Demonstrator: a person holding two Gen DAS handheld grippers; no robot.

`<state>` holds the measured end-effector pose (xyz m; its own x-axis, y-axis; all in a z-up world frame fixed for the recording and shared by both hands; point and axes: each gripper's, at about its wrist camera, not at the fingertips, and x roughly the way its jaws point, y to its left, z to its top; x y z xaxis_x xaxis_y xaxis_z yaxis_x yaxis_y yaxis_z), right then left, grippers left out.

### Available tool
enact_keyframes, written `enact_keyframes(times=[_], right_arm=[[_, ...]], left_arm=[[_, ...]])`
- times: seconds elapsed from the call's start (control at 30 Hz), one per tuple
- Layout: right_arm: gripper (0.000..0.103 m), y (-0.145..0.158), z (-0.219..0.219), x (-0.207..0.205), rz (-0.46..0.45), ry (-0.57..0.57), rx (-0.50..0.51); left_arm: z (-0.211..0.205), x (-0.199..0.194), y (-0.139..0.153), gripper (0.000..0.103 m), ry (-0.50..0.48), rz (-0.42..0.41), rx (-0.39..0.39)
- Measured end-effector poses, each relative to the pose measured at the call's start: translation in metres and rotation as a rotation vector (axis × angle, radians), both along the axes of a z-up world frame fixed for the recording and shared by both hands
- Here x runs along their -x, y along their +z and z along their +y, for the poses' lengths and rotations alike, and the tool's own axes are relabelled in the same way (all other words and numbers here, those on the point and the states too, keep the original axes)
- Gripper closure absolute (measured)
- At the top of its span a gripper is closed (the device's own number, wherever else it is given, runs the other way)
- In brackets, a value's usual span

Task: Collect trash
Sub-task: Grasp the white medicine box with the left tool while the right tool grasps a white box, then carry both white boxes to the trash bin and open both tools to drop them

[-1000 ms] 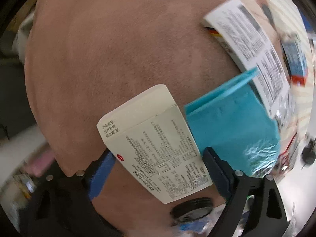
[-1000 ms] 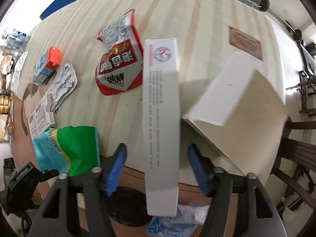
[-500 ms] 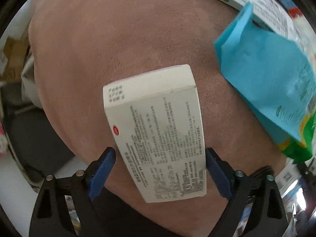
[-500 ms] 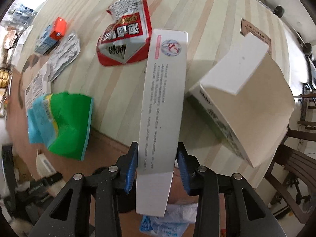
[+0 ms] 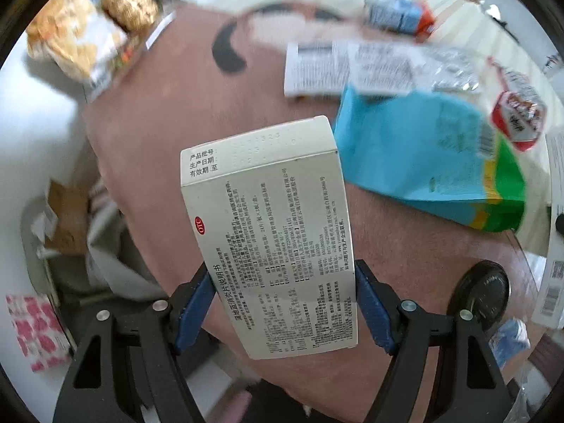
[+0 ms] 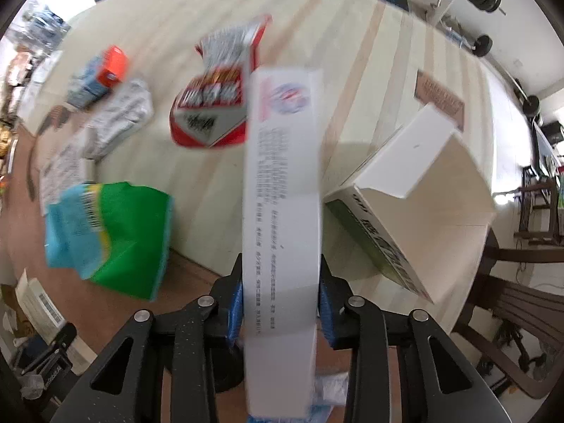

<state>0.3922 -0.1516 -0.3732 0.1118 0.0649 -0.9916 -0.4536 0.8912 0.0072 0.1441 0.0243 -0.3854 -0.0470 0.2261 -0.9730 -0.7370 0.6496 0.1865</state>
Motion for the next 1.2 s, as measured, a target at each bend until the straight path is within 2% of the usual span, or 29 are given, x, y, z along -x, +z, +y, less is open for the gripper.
enact_keyframes(times=[0.07, 0.1, 0.17, 0.27, 0.37, 0.4, 0.47, 0.53, 0.6, 0.7, 0.8, 0.9, 1.0, 1.2], right_arm=[[0.067, 0.021, -0.002, 0.011, -0.038, 0.019, -0.023], [0.067, 0.031, -0.002, 0.018, -0.054, 0.026, -0.034], [0.067, 0.051, -0.006, 0.031, -0.074, 0.033, -0.062], [0.067, 0.082, -0.009, 0.056, -0.088, 0.049, -0.126], [0.067, 0.112, -0.008, 0.093, -0.075, 0.100, -0.201], [0.067, 0.117, -0.002, 0.103, -0.065, 0.122, -0.217], [0.067, 0.121, 0.012, 0.143, -0.031, 0.194, -0.247], [0.067, 0.115, 0.026, 0.185, 0.015, 0.268, -0.264], [0.067, 0.100, 0.041, 0.224, 0.065, 0.337, -0.264], [0.067, 0.071, 0.067, 0.288, 0.152, 0.434, -0.245], [0.067, 0.018, 0.092, 0.342, 0.233, 0.507, -0.201], [0.067, -0.039, 0.112, 0.382, 0.285, 0.560, -0.148], [0.067, -0.096, 0.127, 0.411, 0.317, 0.609, -0.098], [0.067, -0.230, 0.137, 0.442, 0.373, 0.655, 0.005]], left_arm=[[-0.006, 0.012, 0.019, 0.029, -0.014, -0.040, -0.022], [-0.006, 0.002, 0.026, 0.029, -0.018, -0.054, -0.032], [-0.008, -0.003, 0.059, 0.029, -0.022, -0.099, -0.042], [-0.005, 0.018, 0.089, 0.029, -0.017, -0.170, -0.037], [0.024, 0.020, 0.130, 0.029, 0.007, -0.236, -0.006], [0.035, 0.023, 0.154, 0.029, 0.020, -0.249, 0.001], [0.044, 0.062, 0.163, 0.029, 0.057, -0.276, 0.018], [0.047, 0.105, 0.157, 0.029, 0.110, -0.291, 0.052], [0.051, 0.144, 0.145, 0.029, 0.158, -0.285, 0.087], [0.059, 0.202, 0.107, 0.029, 0.247, -0.258, 0.149], [0.068, 0.250, 0.053, 0.029, 0.333, -0.216, 0.194], [0.076, 0.278, 0.000, 0.029, 0.387, -0.198, 0.252], [0.085, 0.298, -0.068, 0.029, 0.431, -0.191, 0.323], [0.096, 0.309, -0.189, 0.029, 0.462, -0.176, 0.427]])
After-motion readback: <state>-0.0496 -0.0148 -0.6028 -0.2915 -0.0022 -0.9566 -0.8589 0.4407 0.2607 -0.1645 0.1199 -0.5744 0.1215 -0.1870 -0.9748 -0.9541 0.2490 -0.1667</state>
